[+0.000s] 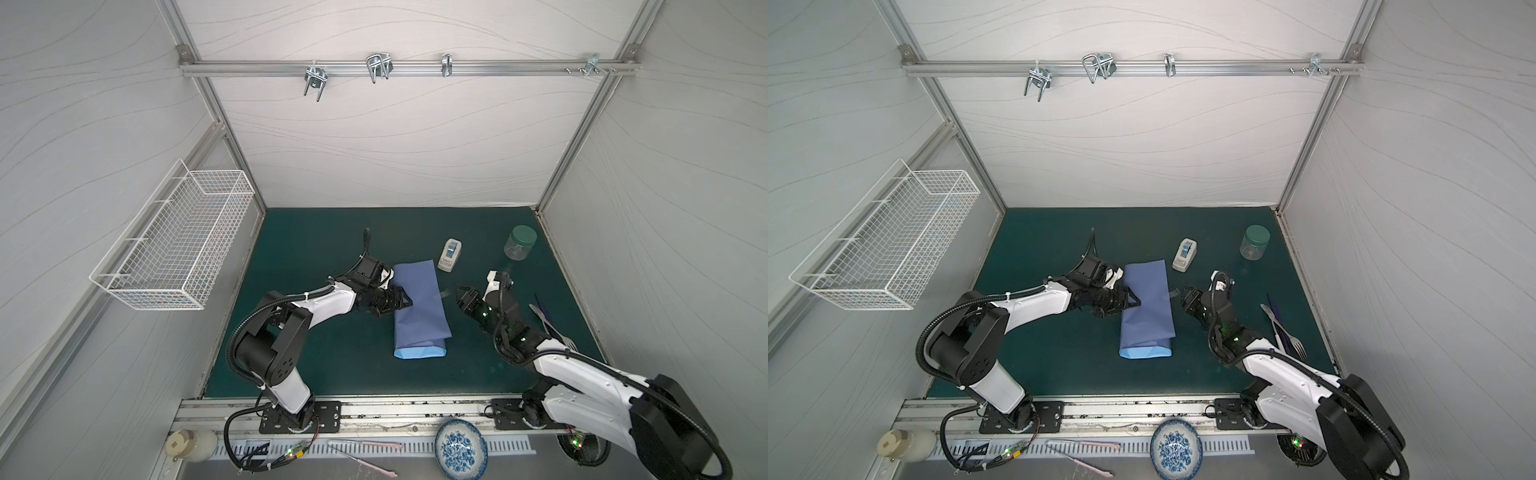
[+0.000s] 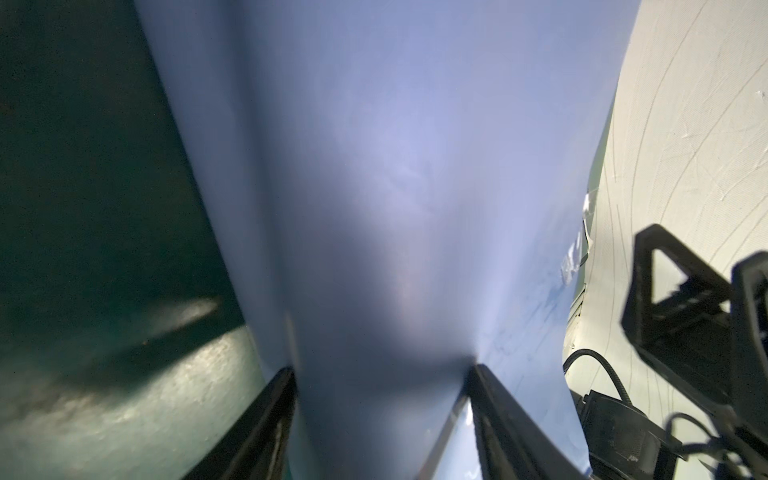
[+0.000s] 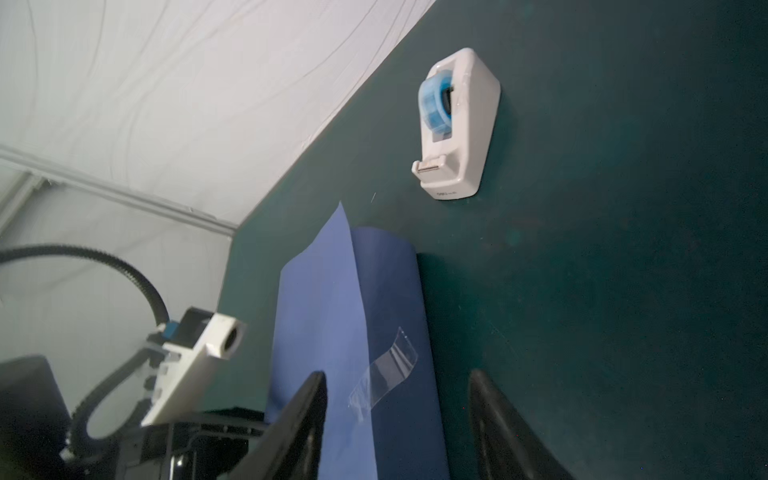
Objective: Wrap the gift box in paper
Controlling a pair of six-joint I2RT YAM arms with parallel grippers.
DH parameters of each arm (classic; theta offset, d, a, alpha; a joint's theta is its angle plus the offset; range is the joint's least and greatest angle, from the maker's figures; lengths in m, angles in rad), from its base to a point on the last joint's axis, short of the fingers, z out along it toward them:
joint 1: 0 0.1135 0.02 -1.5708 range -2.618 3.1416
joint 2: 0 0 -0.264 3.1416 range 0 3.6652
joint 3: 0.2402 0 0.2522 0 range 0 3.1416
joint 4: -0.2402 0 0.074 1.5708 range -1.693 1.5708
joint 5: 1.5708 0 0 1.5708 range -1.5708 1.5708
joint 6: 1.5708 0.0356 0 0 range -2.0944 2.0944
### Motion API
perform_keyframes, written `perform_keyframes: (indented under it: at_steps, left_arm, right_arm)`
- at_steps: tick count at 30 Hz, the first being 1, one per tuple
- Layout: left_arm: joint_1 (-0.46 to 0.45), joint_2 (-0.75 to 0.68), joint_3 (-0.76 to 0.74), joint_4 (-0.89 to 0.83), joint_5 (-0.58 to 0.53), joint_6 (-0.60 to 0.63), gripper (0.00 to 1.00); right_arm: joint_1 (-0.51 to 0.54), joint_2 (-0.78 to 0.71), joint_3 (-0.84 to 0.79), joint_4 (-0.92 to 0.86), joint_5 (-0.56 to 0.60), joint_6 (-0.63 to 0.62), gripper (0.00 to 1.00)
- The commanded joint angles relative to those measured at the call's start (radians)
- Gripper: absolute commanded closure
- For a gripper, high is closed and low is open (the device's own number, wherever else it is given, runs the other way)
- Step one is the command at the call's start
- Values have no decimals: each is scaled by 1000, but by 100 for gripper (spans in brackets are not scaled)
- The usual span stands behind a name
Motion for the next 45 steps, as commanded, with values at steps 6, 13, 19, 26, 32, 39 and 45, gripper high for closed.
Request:
perform_keyframes:
  at_steps: [6, 13, 19, 26, 32, 39, 45]
  left_arm:
    - [-5, 70, -32, -123, -104, 28, 34]
    - [-6, 73, -25, -125, -104, 28, 34]
    - [-6, 76, -22, -125, -100, 28, 34]
    - [-6, 77, -23, -123, -100, 28, 34]
    - [-5, 78, -22, -121, -98, 28, 34]
    - [-6, 78, -22, -121, -98, 28, 34]
    - [-5, 78, -23, -121, -98, 30, 34]
  right_arm:
    - [-9, 148, 311, -513, -268, -363, 54]
    - [47, 285, 483, -637, -267, -461, 63]
    - [57, 372, 556, -657, -267, -485, 64]
    - [60, 431, 581, -659, -251, -487, 65]
    - [59, 458, 592, -652, -247, -488, 65]
    - [58, 488, 596, -635, -245, -489, 65]
    - [57, 510, 607, -625, -244, -487, 65]
